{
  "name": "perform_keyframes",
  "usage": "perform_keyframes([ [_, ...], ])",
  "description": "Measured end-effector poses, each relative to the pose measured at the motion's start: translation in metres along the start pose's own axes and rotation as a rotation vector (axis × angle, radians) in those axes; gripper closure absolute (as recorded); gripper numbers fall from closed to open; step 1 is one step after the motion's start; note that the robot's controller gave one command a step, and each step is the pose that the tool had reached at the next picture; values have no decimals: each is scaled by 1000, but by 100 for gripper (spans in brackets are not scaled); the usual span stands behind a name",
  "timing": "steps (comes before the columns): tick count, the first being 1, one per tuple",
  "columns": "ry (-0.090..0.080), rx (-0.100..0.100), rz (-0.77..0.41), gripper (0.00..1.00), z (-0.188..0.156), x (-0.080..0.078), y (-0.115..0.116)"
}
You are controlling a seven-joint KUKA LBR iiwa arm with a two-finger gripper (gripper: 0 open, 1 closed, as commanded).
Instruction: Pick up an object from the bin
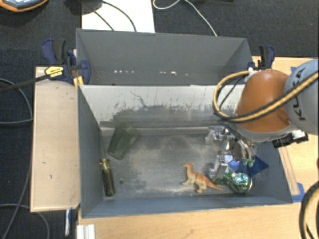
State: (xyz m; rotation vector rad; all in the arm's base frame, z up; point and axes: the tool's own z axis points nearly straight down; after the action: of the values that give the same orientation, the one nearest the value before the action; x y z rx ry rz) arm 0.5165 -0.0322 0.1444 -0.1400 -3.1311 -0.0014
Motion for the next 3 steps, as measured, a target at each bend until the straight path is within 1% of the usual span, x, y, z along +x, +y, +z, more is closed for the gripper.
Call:
perform_keyframes([
  [1, -10, 0, 12, 0, -10, 8, -9],
  [2, 3, -1, 156, 0, 53, -9, -9],
  [3, -9, 0, 89, 0, 50, 0, -29],
])
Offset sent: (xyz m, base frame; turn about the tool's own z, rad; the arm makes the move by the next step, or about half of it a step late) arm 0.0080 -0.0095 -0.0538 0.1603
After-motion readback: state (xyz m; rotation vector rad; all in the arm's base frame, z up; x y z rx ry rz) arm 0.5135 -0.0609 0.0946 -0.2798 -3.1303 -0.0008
